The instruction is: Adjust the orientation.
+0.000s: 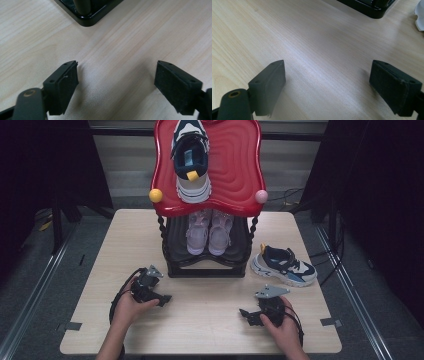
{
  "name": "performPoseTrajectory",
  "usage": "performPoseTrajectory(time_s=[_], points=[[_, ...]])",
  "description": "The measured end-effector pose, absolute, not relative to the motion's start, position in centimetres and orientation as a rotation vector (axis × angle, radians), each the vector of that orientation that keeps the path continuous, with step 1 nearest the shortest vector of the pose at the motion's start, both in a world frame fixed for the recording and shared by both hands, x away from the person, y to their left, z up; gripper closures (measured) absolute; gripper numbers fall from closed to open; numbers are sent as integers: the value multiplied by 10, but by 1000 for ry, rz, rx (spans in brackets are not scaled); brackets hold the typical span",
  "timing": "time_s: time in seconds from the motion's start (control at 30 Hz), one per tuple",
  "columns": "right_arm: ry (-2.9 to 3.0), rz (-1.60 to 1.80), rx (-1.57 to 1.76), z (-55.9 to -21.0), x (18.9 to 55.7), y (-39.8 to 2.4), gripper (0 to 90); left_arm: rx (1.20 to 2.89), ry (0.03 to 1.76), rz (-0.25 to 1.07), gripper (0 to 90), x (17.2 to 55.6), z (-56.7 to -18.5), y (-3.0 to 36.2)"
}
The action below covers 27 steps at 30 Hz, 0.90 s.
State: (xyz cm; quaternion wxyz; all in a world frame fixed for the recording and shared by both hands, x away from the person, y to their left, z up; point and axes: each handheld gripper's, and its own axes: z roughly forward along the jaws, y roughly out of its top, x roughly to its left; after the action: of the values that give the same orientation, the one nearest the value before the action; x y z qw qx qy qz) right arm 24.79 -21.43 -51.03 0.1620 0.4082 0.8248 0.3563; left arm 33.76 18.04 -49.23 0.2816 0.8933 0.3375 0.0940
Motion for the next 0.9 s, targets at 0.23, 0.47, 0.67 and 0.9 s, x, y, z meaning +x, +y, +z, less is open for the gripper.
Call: performPoseTrajectory(time_s=[0.23,0.47,0.67,0.9], points=[[2355,1019,1163,-510,248,-215,131,2300,913,304,152,329,-499,185],[2359,1026,1158,-511,248,-215,134,2232,904,336,127,324,-505,187],[2377,1015,1169,-508,249,-218,149,2206,899,346,114,322,-508,189],[2387,1037,1189,-498,251,-229,164,2197,887,354,103,323,-509,190]])
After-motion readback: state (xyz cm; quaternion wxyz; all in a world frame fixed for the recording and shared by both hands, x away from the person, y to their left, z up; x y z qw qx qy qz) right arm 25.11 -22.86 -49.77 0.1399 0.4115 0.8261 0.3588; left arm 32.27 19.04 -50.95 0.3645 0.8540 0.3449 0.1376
